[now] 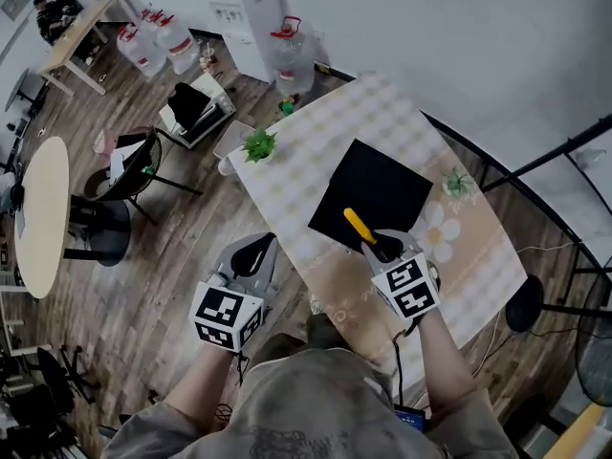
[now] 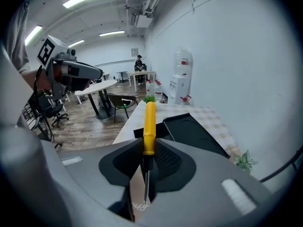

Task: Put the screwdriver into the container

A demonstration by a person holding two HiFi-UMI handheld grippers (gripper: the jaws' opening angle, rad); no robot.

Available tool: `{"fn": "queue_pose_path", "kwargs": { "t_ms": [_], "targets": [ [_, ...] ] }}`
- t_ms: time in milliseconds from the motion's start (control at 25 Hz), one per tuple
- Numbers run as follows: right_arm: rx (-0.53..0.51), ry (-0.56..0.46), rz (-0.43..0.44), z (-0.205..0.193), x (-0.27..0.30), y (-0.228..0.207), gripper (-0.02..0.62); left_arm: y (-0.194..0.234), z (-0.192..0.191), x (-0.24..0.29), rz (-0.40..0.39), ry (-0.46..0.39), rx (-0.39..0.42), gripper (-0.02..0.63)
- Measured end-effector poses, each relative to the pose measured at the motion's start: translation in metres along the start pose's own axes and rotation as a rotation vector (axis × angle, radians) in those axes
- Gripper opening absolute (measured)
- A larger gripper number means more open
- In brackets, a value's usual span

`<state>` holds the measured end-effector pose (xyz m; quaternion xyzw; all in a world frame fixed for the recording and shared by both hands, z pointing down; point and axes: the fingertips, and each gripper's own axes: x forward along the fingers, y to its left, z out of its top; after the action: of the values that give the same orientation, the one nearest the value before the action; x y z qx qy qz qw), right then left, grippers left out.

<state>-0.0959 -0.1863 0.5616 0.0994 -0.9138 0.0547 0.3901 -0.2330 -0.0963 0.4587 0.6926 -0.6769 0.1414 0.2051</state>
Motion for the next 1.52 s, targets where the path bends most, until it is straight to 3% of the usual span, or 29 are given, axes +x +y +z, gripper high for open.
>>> {"fn": "queue_pose_path", "kwargs": {
  "t_ms": [360, 640, 1200, 1520],
  "targets": [
    [-0.049, 0.13, 0.03, -0.015, 0.044, -0.015, 0.103, 0.007, -0.012, 0.05, -0.031, 0.077, 0.007, 0.0],
    [-0.051, 0.249, 0.042, -0.031, 0.077, -0.014, 0.103, 0.007, -0.023, 0.086, -0.105, 0.127, 0.034, 0.0],
    [0.107, 0.416, -0.044, -0.065, 0.126, -0.017, 0.103, 0.033, -0.042, 0.14, -0.312, 0.241, 0.082, 0.0],
    [0.244, 0.45, -0.13, -0.072, 0.143, -0.02, 0.104, 0.049, -0.048, 0.157, -0.432, 0.285, 0.127, 0.0]
  ]
}}
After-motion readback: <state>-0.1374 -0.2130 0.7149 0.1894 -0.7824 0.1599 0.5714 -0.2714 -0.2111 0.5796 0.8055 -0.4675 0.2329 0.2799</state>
